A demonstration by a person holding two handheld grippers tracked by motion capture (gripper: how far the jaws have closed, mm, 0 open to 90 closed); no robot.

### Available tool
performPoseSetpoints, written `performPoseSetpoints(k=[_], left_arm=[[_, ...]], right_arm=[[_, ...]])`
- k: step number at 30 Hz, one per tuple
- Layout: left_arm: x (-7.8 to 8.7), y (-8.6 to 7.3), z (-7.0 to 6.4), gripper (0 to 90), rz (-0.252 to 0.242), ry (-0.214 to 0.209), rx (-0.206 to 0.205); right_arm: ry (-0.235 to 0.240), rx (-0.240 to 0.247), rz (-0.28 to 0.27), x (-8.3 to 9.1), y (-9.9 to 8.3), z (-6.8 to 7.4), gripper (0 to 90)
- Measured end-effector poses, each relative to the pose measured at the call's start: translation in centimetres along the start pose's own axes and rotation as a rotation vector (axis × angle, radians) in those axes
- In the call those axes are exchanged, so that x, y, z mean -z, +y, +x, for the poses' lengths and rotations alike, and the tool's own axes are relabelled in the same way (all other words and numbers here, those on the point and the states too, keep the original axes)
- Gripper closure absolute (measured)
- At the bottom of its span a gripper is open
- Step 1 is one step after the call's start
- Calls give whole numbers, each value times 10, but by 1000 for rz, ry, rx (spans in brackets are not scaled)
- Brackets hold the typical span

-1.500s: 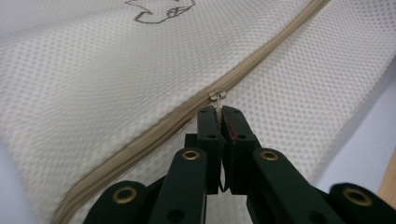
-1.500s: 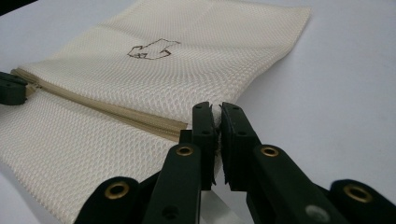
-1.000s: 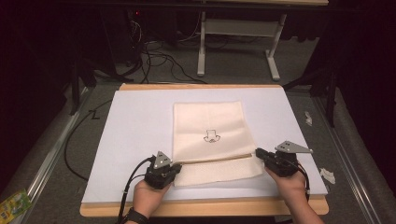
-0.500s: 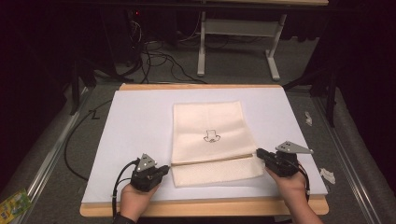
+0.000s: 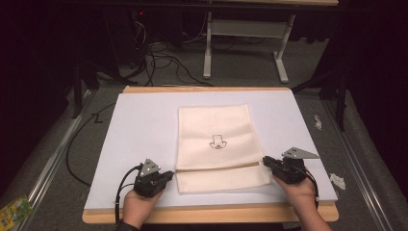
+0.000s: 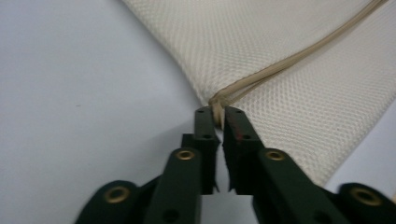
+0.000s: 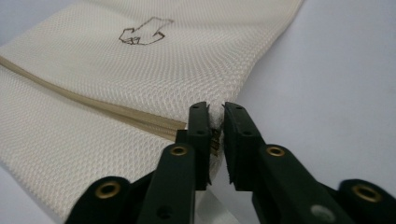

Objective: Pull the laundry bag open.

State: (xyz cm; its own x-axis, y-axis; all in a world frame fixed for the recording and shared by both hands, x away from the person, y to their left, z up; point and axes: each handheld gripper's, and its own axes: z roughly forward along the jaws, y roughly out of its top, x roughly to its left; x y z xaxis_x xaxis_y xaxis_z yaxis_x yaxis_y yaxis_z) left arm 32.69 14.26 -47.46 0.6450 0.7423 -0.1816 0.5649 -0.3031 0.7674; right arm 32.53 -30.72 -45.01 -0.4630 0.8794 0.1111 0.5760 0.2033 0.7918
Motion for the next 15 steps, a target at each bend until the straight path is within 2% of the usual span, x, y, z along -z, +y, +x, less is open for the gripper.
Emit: performPoseSetpoints(k=[2,3,4,5,6,8,9,10,11,12,13,14,15], left_arm=[[3,1,2,669,-28,-1,8],[8,3,4,570,-73,16,15],[8,3,4,511,-73,16,15],[11,4,5,511,-96,32,5],[14,5,7,463,-116,56,-8],[22,7,14,365,-143,129,-31],[28,7,19,321,-160,160,-27],[34,7,26,289,-173,191,-14],[49,4,42,226,-198,257,22],[49,4,42,209,-198,257,22],[56,2,50,193,-206,295,38],[62,-1,56,193,-201,355,39],[66,-4,60,169,-188,402,34]], right_arm=[[3,-4,17,-3,-3,-4,665],[7,-20,1,-2,-3,-8,540],[7,-20,1,-2,-3,-8,540],[0,-32,-22,1,-2,-11,471],[-3,-33,-51,3,-1,-14,393],[-42,-31,-84,8,0,-20,262],[-62,-33,-98,11,0,-24,229],[-86,-29,-115,15,0,-30,196],[-136,-28,-134,23,2,-42,148],[-136,-28,-134,23,2,-42,148],[-190,-48,-165,32,1,-53,142],[-190,-48,-165,32,1,-53,142],[-206,-54,-169,37,1,-59,126]])
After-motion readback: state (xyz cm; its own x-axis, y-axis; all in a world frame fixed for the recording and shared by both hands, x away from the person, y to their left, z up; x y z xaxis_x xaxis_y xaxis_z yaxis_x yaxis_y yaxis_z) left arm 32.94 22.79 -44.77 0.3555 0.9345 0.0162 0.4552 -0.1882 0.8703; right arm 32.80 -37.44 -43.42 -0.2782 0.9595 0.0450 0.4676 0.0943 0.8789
